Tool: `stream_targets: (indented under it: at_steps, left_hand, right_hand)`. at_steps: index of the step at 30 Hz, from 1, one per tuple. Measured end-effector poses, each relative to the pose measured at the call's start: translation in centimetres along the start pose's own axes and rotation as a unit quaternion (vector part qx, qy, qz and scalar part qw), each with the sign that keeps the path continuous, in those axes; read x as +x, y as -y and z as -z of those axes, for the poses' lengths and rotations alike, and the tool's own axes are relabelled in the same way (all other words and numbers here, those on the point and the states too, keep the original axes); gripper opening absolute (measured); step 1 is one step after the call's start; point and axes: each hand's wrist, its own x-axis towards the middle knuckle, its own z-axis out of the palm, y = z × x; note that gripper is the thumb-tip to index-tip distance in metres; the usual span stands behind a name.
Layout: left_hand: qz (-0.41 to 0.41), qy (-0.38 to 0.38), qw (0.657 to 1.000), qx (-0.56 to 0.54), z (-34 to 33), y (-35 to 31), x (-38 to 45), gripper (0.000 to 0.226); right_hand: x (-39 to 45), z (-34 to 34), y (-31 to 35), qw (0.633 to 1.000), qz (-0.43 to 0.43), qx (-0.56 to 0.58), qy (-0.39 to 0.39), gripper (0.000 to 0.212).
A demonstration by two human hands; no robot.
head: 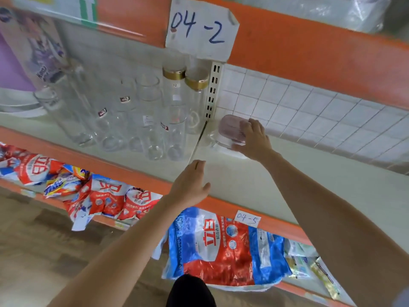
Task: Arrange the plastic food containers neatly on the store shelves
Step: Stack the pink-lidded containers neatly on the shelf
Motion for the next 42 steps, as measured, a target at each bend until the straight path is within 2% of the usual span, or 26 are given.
stream_targets:
  at_steps: [6, 11, 15, 18, 20, 22, 25, 29, 32, 34, 38, 42]
  left_hand:
    - [0.038, -0.012, 0.999, -0.033, 0.7, -1.1, -0.6, 0.055]
    - [0.063, -0.024, 0.995, -0.070, 1.3, -2.2, -2.1, 0.053]
    - [0.074, -0.012, 0.994, -0.073, 2.1, -2.6, -2.8, 0.054]
    - [0.077, 0.015, 0.996, -0.043, 2.8, -2.9, -2.9, 0.059]
    - [0.063, 0.042, 0.997, -0.003, 3.2, -3.3, -2.7, 0.074]
    - [0.038, 0.072, 0.996, 0.044, 3.3, -3.6, -2.3, 0.089]
    - [-0.008, 0.117, 0.986, 0.117, 3.0, -4.0, -1.0, 0.099]
    - [-0.075, 0.143, 0.965, 0.204, 1.4, -5.0, 1.0, 0.098]
    - [-0.115, 0.144, 0.949, 0.255, -0.1, -5.5, 1.8, 0.092]
    - [-0.118, 0.151, 0.944, 0.268, -0.9, -5.9, 1.9, 0.087]
    - [-0.088, 0.133, 0.958, 0.237, -1.7, -6.7, 1.9, 0.088]
    - [-0.089, 0.111, 0.959, 0.245, -1.5, -7.5, 2.3, 0.087]
  right_hand:
    - [-5.7, -0.6, 1.1, 0.999, 0.016, -0.045, 0.015, 0.074]
    - [-9.5, -0.6, 2.3, 0.991, 0.029, -0.125, 0.037, 0.072]
    - [-10.9, 0.3, 2.7, 0.993, 0.048, -0.093, 0.049, 0.076]
    - [-11.7, 1.0, 3.4, 0.997, 0.014, 0.006, 0.070, 0.089]
    - [-12.4, 1.6, 3.4, 0.998, -0.011, 0.009, 0.068, 0.094]
    - [-13.5, 2.2, 2.8, 0.997, -0.035, 0.004, 0.063, 0.090]
    - [-16.1, 2.8, 0.9, 0.995, -0.055, 0.010, 0.078, 0.094]
    - [-18.8, 3.0, -2.2, 0.989, -0.033, -0.086, 0.119, 0.099]
    - [-19.9, 3.1, -3.9, 0.988, -0.053, -0.085, 0.119, 0.098]
    - [-20.5, 3.2, -4.6, 0.989, -0.063, -0.075, 0.109, 0.096]
    - [-21.6, 3.3, -5.2, 0.984, -0.035, -0.142, 0.104, 0.095]
    - [-22.1, 3.5, -5.1, 0.987, -0.066, -0.096, 0.114, 0.097]
